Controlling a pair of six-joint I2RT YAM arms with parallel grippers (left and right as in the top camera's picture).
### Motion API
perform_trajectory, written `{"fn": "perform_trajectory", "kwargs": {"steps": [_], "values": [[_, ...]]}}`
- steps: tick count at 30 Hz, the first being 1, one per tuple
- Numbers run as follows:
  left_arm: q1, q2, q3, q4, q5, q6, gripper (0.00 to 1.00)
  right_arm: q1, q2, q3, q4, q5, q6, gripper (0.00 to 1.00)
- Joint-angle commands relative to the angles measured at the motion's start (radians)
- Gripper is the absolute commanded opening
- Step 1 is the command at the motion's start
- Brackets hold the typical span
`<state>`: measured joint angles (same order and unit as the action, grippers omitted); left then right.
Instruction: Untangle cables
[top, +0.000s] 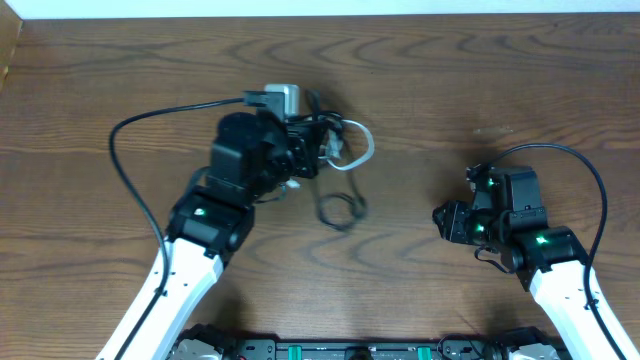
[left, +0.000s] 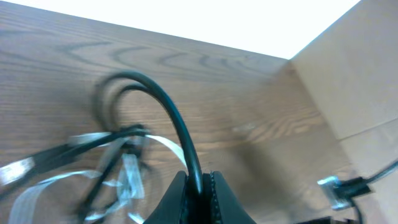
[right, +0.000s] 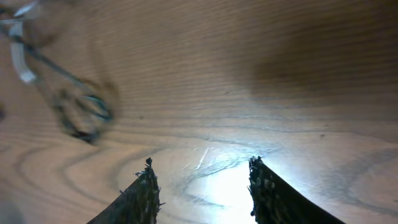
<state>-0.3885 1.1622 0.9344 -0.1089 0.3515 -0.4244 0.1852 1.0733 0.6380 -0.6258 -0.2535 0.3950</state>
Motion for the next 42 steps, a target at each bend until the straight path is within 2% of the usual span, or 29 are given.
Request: {"fn": "perform_trajectory", "kwargs": {"steps": [1, 4, 8, 11, 14, 20, 25, 32, 40, 42], "values": [[0.046, -0.024, 0.019, 0.0, 0.19, -0.023, 0.08, -0.002, 0.0, -0.003, 0.006, 0.036, 0.047, 0.49], [0.056, -0.015, 0.019, -0.008, 0.317, -0.021, 0.08, -0.002, 0.0, -0.003, 0.064, -0.117, 0.045, 0.56], [0.056, 0.011, 0.019, -0.005, 0.515, 0.014, 0.08, -0.002, 0.0, -0.003, 0.204, -0.367, 0.027, 0.56], [0.056, 0.029, 0.019, -0.003, 0.639, 0.031, 0.07, -0.002, 0.0, -0.003, 0.282, -0.444, -0.042, 0.55], [0.056, 0.041, 0.019, 0.021, 0.747, 0.031, 0.08, -0.002, 0.0, -0.003, 0.329, -0.475, -0.173, 0.55], [0.056, 0.04, 0.019, 0.094, 0.848, 0.021, 0.08, -0.001, 0.0, -0.003, 0.358, -0.497, -0.24, 0.51], [0.056, 0.041, 0.019, 0.095, 0.85, 0.019, 0.08, -0.001, 0.0, -0.003, 0.391, -0.615, -0.255, 0.49], [0.056, 0.041, 0.019, 0.095, 0.881, 0.013, 0.08, 0.0, 0.008, -0.003, 0.436, -0.621, -0.253, 0.46], [0.055, 0.041, 0.019, 0.095, 0.891, 0.0, 0.08, 0.072, 0.072, -0.003, 0.476, -0.621, -0.224, 0.29], [0.055, 0.041, 0.019, 0.095, 0.891, 0.0, 0.08, 0.084, 0.085, -0.003, 0.482, -0.618, -0.224, 0.07]]}}
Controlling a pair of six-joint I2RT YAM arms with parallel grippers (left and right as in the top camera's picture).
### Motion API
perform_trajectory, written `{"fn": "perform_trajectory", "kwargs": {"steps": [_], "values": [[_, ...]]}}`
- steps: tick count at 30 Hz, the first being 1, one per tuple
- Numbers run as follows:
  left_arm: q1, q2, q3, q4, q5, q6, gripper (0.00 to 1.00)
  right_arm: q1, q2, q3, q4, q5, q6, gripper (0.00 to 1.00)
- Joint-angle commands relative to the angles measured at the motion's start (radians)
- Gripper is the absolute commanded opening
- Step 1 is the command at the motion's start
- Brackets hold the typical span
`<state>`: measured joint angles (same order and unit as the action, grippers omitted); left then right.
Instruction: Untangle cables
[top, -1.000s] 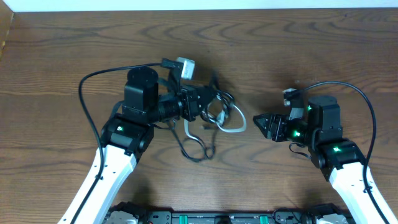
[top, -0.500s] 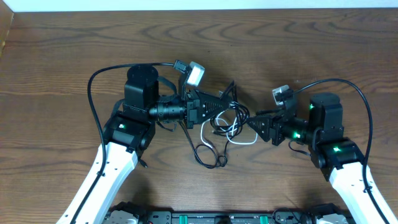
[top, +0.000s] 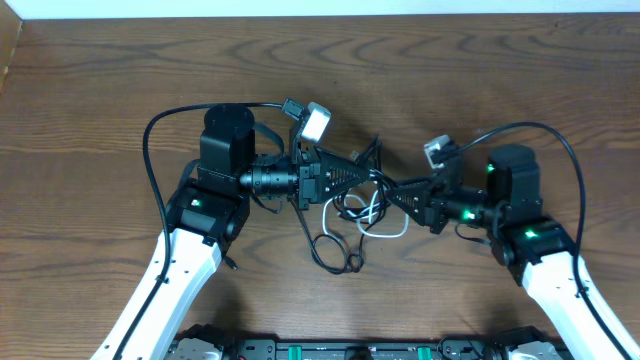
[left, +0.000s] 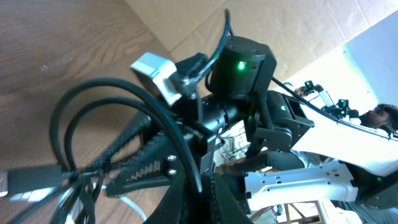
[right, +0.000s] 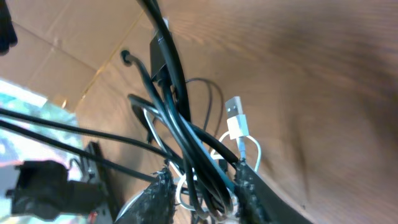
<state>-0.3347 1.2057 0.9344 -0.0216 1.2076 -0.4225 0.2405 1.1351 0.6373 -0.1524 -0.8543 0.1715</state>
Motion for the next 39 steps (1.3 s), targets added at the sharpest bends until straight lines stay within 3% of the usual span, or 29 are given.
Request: {"fn": "perform_trajectory", "kwargs": {"steps": [1, 6, 15, 21, 27, 30, 31, 34, 35, 36, 39], "values": [[0.002, -0.003, 0.019, 0.008, 0.035, -0.002, 0.07, 0.029, 0.025, -0.002, 0.007, -0.016, 0.0, 0.01], [0.003, -0.003, 0.019, 0.008, 0.026, -0.001, 0.08, 0.001, 0.017, -0.002, -0.03, 0.007, 0.01, 0.01], [0.003, -0.003, 0.019, 0.002, -0.143, -0.002, 0.08, -0.165, -0.081, -0.002, -0.37, 0.524, 0.179, 0.01], [0.003, -0.003, 0.019, -0.067, -0.382, -0.04, 0.08, -0.245, -0.162, -0.002, -0.435, 0.56, 0.233, 0.01], [0.003, -0.003, 0.019, -0.075, -0.397, -0.081, 0.08, -0.246, -0.172, -0.002, -0.441, 0.562, 0.287, 0.01], [0.005, -0.003, 0.019, -0.071, -0.407, -0.082, 0.08, -0.246, -0.172, -0.002, -0.504, 0.725, 0.388, 0.01], [0.005, -0.003, 0.019, -0.07, -0.416, -0.085, 0.08, -0.246, -0.172, -0.002, -0.533, 0.78, 0.425, 0.07], [0.004, -0.003, 0.019, -0.048, -0.43, -0.1, 0.08, -0.246, -0.172, -0.002, -0.566, 0.798, 0.433, 0.52], [0.004, -0.003, 0.019, -0.037, -0.439, -0.113, 0.08, -0.246, -0.172, -0.002, -0.566, 0.781, 0.433, 0.62], [0.005, -0.003, 0.019, -0.023, -0.44, -0.118, 0.07, -0.246, -0.173, -0.002, -0.56, 0.755, 0.423, 0.69], [0.004, -0.003, 0.019, 0.006, -0.42, -0.117, 0.08, -0.246, -0.175, -0.002, -0.486, 0.581, 0.311, 0.77]]}}
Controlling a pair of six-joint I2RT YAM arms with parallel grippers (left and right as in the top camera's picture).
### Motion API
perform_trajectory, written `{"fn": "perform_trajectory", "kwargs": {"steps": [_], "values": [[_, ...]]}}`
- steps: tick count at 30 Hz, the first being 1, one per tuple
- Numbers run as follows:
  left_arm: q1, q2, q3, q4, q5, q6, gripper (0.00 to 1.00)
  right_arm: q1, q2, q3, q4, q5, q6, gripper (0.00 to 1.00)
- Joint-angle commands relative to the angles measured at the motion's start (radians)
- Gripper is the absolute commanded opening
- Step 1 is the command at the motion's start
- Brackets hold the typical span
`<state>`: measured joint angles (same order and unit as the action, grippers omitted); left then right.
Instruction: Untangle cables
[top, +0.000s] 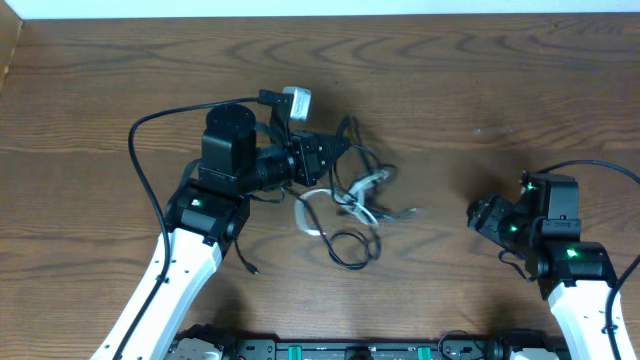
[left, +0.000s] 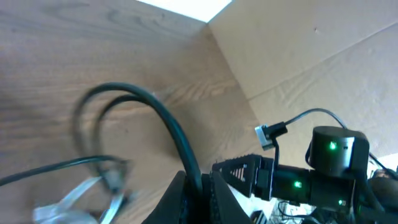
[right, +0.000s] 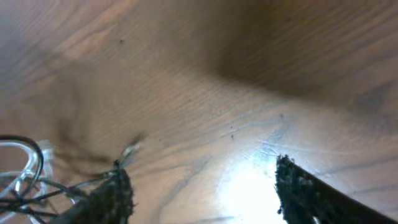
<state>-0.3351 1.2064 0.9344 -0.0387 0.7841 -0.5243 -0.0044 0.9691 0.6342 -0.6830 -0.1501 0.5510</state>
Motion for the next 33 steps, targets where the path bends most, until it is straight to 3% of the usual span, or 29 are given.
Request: {"fn": "perform_trajectory", "kwargs": {"steps": [1, 3, 7, 11, 15, 24, 33], "values": [[0.005, -0.004, 0.019, 0.033, 0.026, -0.011, 0.08, -0.002, -0.009, 0.001, 0.084, -0.22, -0.127, 0.77], [0.005, -0.004, 0.019, 0.055, 0.093, -0.001, 0.08, -0.001, -0.009, 0.001, 0.181, -0.454, -0.267, 0.79], [0.005, -0.004, 0.019, 0.145, 0.276, -0.01, 0.08, 0.0, -0.005, 0.001, 0.293, -0.712, -0.435, 0.92], [0.005, -0.004, 0.019, 0.238, 0.409, -0.045, 0.08, 0.0, 0.0, 0.0, 0.291, -0.762, -0.602, 0.97], [0.005, -0.004, 0.019, 0.243, 0.414, -0.065, 0.08, 0.0, 0.021, 0.0, 0.293, -0.801, -0.716, 0.99], [0.005, -0.004, 0.019, 0.274, 0.462, -0.15, 0.08, 0.022, 0.1, 0.0, 0.313, -0.969, -0.882, 0.99], [0.005, -0.004, 0.019, 0.352, 0.466, -0.27, 0.08, 0.112, 0.171, 0.0, 0.392, -1.003, -0.882, 0.96]]}}
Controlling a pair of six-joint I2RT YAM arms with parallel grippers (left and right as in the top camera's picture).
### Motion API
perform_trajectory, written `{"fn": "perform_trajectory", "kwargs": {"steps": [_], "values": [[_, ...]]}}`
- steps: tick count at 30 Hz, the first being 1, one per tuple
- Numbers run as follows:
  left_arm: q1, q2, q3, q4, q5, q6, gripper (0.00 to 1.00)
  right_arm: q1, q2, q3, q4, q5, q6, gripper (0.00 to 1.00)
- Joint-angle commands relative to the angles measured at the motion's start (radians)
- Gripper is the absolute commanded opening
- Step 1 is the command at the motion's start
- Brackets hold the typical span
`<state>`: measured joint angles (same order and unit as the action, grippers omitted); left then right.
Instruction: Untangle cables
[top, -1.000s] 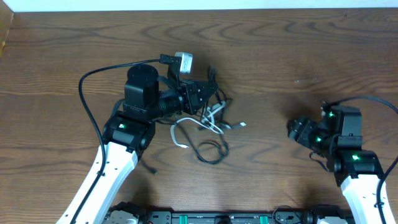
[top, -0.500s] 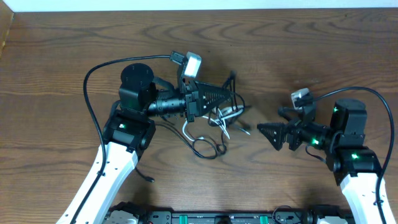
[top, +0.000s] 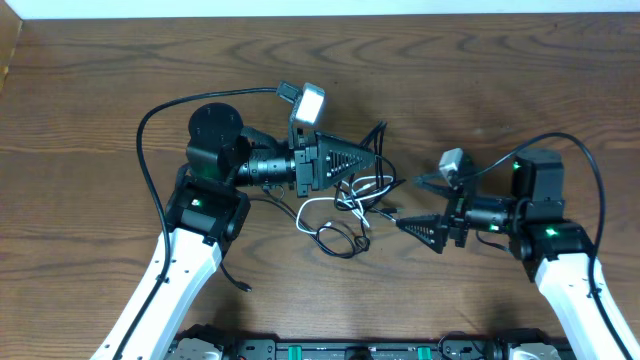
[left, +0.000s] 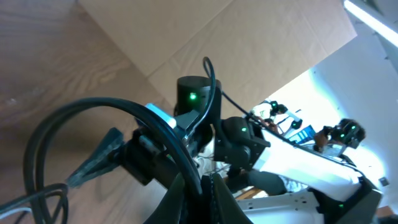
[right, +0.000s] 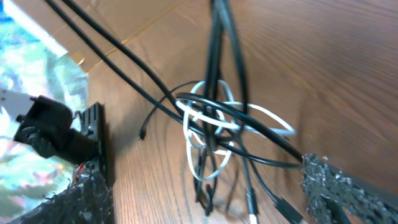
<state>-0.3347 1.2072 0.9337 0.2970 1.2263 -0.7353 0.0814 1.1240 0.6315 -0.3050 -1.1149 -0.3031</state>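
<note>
A tangle of thin black and white cables (top: 345, 205) lies mid-table. My left gripper (top: 372, 163) points right just above it, shut on a thick black cable (left: 99, 106) that arches out of its jaws in the left wrist view. My right gripper (top: 408, 203) faces the tangle from the right, wide open, with one finger on each side of the strands' right end. In the right wrist view a white cable loop (right: 188, 152) and several black strands (right: 214, 74) run between the spread fingers (right: 84, 199), none of them gripped.
The wooden table (top: 500, 80) stretches to the back and right. The left arm's own black cable (top: 145, 150) loops at its left, the right arm's cable (top: 590, 180) arcs over its wrist. A cardboard wall shows in both wrist views.
My right gripper was far off at the right; it now stands at the tangle's right side, wide open. The left gripper now sits slightly further right, still holding the black cable.
First my left gripper held the black cable at the tangle while the right stood open, far right. Then both met over the tangle, strands between the right fingers. Then the right was away again, with the cables spread wider. Now it faces the tangle, open.
</note>
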Motion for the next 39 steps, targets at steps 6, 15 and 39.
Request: {"fn": "perform_trajectory", "kwargs": {"steps": [6, 15, 39], "values": [[0.004, -0.005, 0.02, 0.024, 0.076, -0.103, 0.08, 0.044, 0.044, 0.003, 0.09, 0.051, -0.014, 0.86], [0.004, -0.005, 0.02, 0.023, 0.076, -0.127, 0.08, 0.043, 0.044, 0.003, 0.215, 0.145, -0.004, 0.89], [0.004, -0.006, 0.02, 0.132, 0.083, -0.265, 0.08, 0.116, 0.208, 0.003, 0.306, -0.137, -0.079, 0.69]]}}
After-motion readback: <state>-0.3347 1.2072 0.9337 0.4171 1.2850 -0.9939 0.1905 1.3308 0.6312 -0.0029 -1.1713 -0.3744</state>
